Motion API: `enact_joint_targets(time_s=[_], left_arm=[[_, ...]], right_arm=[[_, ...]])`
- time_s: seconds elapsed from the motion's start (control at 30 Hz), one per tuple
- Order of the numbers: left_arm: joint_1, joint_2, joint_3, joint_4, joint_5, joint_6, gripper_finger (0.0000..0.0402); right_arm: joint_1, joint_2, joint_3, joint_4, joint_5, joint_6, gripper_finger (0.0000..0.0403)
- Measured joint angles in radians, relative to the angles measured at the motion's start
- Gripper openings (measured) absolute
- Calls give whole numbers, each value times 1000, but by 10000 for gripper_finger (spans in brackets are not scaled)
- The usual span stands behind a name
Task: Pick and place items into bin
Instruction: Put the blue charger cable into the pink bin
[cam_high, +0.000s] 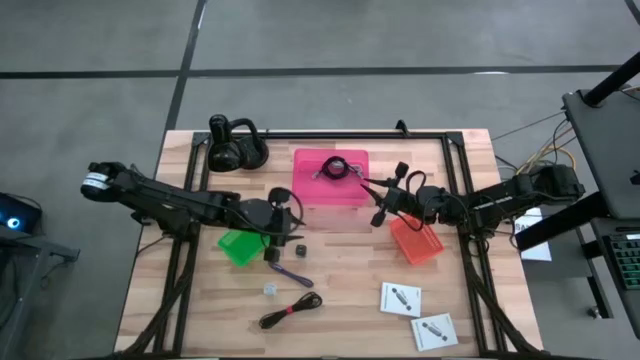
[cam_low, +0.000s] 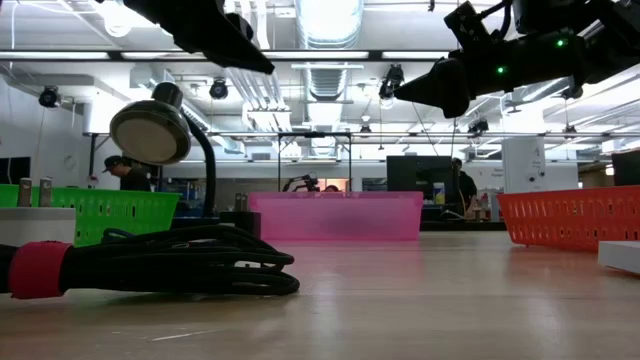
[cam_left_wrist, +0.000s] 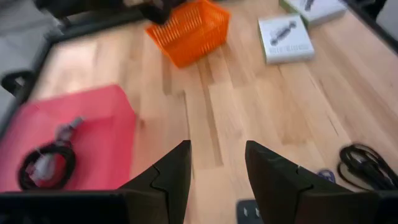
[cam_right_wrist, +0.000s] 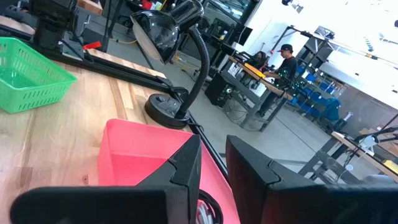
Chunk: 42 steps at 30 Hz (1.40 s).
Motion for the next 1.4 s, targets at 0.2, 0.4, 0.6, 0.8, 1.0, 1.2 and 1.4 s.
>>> enact_joint_targets(time_s=[0.2,0.4,0.6,0.8,1.0,1.2,1.4], left_arm=[[-29,105,70,-131,-3,-78,137],[-55,198,153,-269,-5,-166,137],[-68,248,206,-359,-5,-291,137],[-88,261,209,-383,-5,-313,137],[-96,262,208,-385,-2,-363,137],[-125,268,201,-388,31,-408,137],[-149,316,192,-413,31,-411,137]], right_arm=[[0,0,0,0,0,-7,59],[0,0,0,0,0,-7,61],[0,0,0,0,0,-7,56],[0,0,0,0,-1,-7,59],[0,0,-1,0,-1,-7,60],[0,0,-1,0,-1,-6,54],[0,0,-5,-1,-1,-6,54]])
